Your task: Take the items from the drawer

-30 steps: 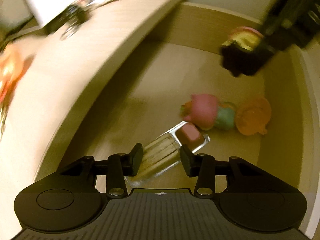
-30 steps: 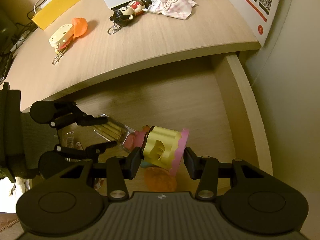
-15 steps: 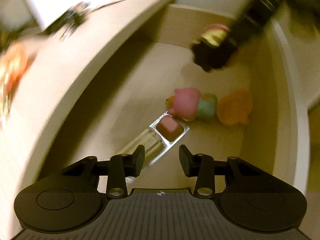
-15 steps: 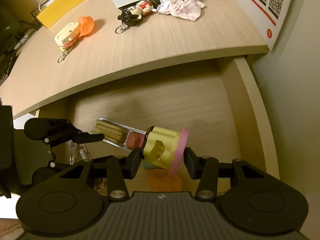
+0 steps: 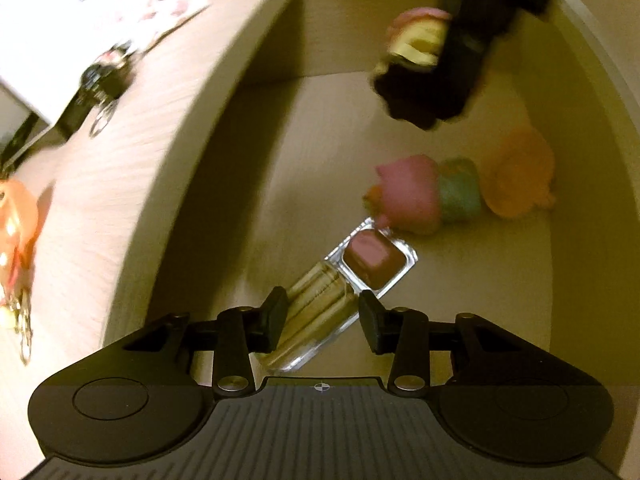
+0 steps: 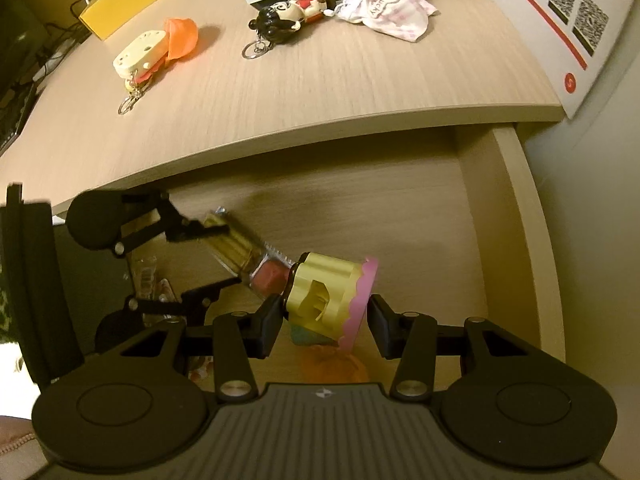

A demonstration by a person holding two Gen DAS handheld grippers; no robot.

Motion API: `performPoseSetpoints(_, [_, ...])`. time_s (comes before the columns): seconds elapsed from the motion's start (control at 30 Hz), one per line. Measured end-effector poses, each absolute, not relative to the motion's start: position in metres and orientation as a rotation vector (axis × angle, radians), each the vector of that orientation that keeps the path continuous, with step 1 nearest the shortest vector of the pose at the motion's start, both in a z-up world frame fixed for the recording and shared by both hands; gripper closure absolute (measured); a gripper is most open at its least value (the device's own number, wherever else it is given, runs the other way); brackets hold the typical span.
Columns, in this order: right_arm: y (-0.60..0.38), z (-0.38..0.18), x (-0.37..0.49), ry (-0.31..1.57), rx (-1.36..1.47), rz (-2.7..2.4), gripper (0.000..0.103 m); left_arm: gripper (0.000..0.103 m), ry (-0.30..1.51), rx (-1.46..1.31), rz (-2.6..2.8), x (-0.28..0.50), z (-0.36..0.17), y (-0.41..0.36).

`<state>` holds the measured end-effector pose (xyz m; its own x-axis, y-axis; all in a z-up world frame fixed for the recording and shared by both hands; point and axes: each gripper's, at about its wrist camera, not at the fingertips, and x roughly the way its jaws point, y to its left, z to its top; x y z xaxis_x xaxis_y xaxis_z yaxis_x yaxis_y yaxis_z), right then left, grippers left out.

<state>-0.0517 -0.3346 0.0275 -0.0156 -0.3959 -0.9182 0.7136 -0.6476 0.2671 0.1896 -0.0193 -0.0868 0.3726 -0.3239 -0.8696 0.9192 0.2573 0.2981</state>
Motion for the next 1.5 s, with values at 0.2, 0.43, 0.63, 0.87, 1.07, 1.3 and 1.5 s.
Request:
performPoseSetpoints(0.2, [-0.34,0.027,-0.054,0.372,1.462,-1.762,0.057,0.06,0.845,0.822,-0.915,0.199,-0.081,-0.012])
performPoseSetpoints(0.43, [-0.344,0.028,-0.05,0.378,1.456,-1.742,0.057,0.06,0.914,0.739,-0.909,0.188,-0.075,0.006])
performPoseSetpoints(0.63, [-0.345,0.028,-0.048,0.381,1.454,-1.739,0.057,0.06,0.83,0.875,-0.939,0.168,-0.061,0.009])
performPoseSetpoints(0.87, [-0.342,0.028,-0.046,0.381,1.459,-1.743,0.057,0.055,0.767,1.009,-0.967,0.178,-0.062,0.002])
performPoseSetpoints(1.07, [-0.337,0.024,-0.046,0.373,1.473,-1.751,0.057,0.052,0.769,0.987,-0.965,0.185,-0.058,-0.002])
performPoseSetpoints(1.3, [-0.336,0.02,-0.045,0.368,1.476,-1.761,0.057,0.052,0.843,0.884,-0.931,0.182,-0.044,0.007])
performPoseSetpoints(1.5, [-0.337,0.024,-0.042,0.357,1.452,-1.783,0.057,0.052,0.837,0.873,-0.924,0.166,-0.037,0.011])
